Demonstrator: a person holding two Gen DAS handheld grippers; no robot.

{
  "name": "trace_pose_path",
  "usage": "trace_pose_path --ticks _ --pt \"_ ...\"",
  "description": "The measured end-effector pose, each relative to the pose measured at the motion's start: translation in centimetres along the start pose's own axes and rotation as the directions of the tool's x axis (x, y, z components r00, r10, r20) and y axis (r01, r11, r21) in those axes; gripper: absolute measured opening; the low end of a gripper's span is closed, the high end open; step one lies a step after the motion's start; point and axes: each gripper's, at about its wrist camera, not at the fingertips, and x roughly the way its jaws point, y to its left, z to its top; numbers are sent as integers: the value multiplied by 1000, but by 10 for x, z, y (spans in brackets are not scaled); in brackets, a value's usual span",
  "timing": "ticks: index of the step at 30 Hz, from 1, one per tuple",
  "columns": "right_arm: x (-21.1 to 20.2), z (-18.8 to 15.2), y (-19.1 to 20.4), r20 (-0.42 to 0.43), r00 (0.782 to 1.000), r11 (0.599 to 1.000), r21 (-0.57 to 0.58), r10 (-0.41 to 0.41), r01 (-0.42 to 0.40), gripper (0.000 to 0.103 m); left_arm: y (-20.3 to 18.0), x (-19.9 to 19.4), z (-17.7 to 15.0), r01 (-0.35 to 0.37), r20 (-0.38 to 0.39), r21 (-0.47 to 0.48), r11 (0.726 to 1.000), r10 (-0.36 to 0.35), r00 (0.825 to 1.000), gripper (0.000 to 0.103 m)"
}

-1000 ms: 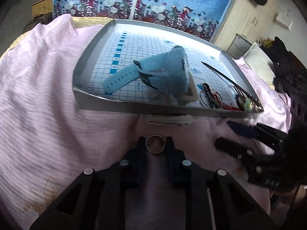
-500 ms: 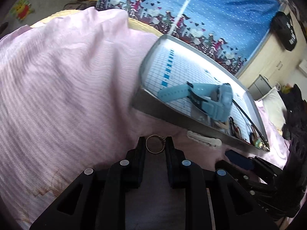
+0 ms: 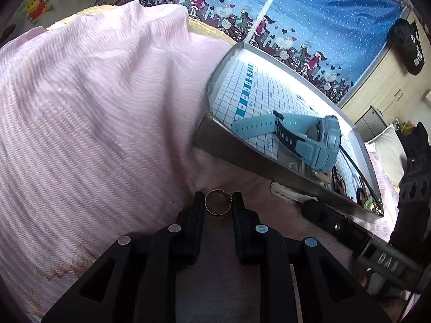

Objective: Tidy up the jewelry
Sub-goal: 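Grasp the white hair clip with the right tool while the left tool holds the ring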

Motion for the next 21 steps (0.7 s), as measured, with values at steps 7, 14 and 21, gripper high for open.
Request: trace_pose_path --ticks 7,14,21 --pt "3 0 2 1 999 999 4 -46 46 21 -1 2 0 1 -10 10 1000 -1 1000 17" --pt "-11 -14 11 -9 999 998 -51 -42 41 17 -1 1 -1 21 -12 17 1000 -21 1000 17" --pt "-30 -27 15 -7 997 994 -82 -72 71 15 -3 -5 -4 54 11 36 998 -55 998 17"
